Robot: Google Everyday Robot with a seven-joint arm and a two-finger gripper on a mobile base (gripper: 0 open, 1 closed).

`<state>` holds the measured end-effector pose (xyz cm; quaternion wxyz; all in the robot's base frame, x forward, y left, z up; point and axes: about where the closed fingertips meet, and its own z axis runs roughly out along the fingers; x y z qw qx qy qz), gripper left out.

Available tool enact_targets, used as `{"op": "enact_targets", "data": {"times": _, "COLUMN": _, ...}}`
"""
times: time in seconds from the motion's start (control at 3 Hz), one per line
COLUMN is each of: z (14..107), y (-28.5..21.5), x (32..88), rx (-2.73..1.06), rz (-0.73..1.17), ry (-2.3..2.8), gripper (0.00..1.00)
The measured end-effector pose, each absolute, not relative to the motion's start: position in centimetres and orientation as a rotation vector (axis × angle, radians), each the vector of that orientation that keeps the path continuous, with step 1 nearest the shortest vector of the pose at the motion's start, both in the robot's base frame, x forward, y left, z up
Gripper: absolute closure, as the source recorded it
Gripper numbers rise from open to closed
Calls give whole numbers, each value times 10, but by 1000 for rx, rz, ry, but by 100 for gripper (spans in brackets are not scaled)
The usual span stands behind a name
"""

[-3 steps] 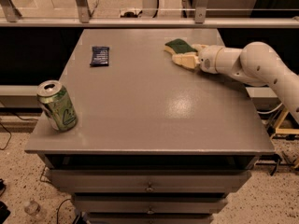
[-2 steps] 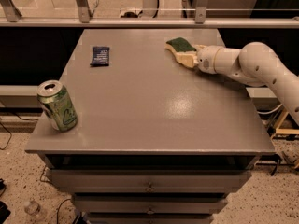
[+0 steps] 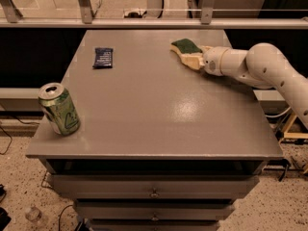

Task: Move sponge near green can

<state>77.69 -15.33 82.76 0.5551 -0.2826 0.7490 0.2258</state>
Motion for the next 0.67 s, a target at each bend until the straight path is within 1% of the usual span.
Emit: {"op": "enact_targets", "data": {"times": 0.67, "z": 828, "y": -153, "x": 777, "rx": -668, "rz": 533, "ry": 1769, "gripper": 100}}
